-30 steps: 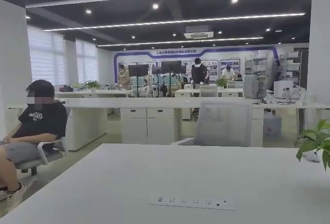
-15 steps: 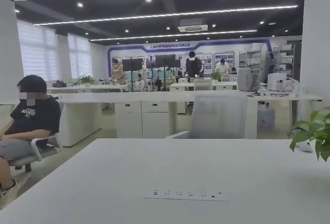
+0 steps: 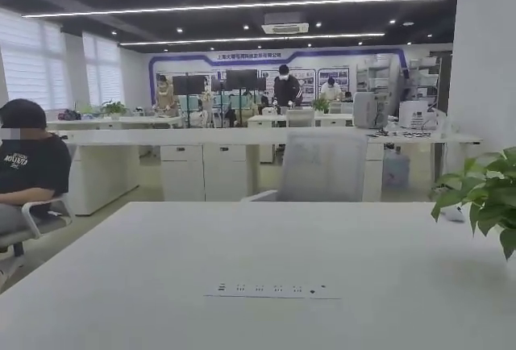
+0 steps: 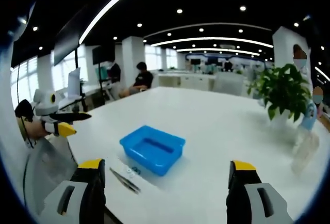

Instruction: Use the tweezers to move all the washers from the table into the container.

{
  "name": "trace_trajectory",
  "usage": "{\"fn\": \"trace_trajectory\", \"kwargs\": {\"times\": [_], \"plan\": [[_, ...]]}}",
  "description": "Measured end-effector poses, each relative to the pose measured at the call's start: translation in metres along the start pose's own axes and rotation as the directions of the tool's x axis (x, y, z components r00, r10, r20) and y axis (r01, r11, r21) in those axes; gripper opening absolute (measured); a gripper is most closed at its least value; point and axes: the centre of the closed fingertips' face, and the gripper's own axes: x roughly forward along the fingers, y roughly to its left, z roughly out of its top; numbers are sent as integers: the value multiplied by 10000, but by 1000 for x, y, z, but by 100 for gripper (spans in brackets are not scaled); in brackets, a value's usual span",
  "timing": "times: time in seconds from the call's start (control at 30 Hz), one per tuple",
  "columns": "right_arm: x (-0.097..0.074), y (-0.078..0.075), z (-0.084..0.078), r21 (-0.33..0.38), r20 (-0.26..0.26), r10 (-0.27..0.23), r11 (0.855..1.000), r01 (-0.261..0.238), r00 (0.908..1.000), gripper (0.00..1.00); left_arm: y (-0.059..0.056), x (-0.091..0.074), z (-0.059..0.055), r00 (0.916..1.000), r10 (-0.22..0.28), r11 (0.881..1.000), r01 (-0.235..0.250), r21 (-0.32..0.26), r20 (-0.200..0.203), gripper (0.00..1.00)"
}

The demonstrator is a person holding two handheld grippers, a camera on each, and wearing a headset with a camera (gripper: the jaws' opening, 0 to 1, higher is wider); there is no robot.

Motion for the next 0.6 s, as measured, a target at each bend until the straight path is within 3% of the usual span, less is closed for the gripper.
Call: {"fn": "trace_trajectory", "kwargs": {"times": [0.07,0.13,0.17,0.23,0.3,0.33,0.37,0.43,0.47,0.5,0.57,0.6], "plan": [[5,10,-6,-328,-390,461,9983,-474,9982,92,-5,3,-10,9958,-482,9987,491,103,-772,88],[10,22,-13,-506,-783,995,9933,-1036,9920,75,-7,6,-17,9887,-868,9950,921,385,-1221,78],[13,27,-16,-480,-891,1262,9903,-1308,9880,70,-9,9,-22,9820,-1139,9921,1205,353,-1509,75],[17,39,-29,-167,-1326,1954,9798,-1993,9717,60,-10,13,-31,9694,-1491,9875,1563,221,-1951,68],[24,48,-36,-351,-1588,2207,9728,-2289,9623,48,-10,18,-41,9521,-1805,9810,1925,254,-2470,58],[27,52,-46,-305,-1957,2448,9664,-2554,9496,43,-10,23,-48,9392,-1983,9769,2127,217,-2804,55],[29,54,-50,-375,-2063,2534,9631,-2664,9451,38,-11,25,-50,9322,-2131,9733,2287,198,-2926,52],[36,61,-55,-432,-2267,2788,9543,-2956,9332,29,-14,32,-60,9055,-2470,9606,2757,359,-3451,47],[40,62,-59,-438,-2402,2877,9509,-3065,9271,27,-15,33,-62,8995,-2564,9571,2873,369,-3537,45],[43,63,-61,-477,-2500,2910,9489,-3119,9235,25,-17,35,-69,8817,-2760,9481,3151,420,-3827,43],[49,66,-65,-535,-2781,3034,9424,-3301,9114,22,-18,38,-77,8615,-2895,9381,3418,549,-4171,39],[51,67,-66,-595,-2929,3059,9398,-3366,9059,21,-19,40,-83,8430,-2972,9306,3607,614,-4485,36]]}}
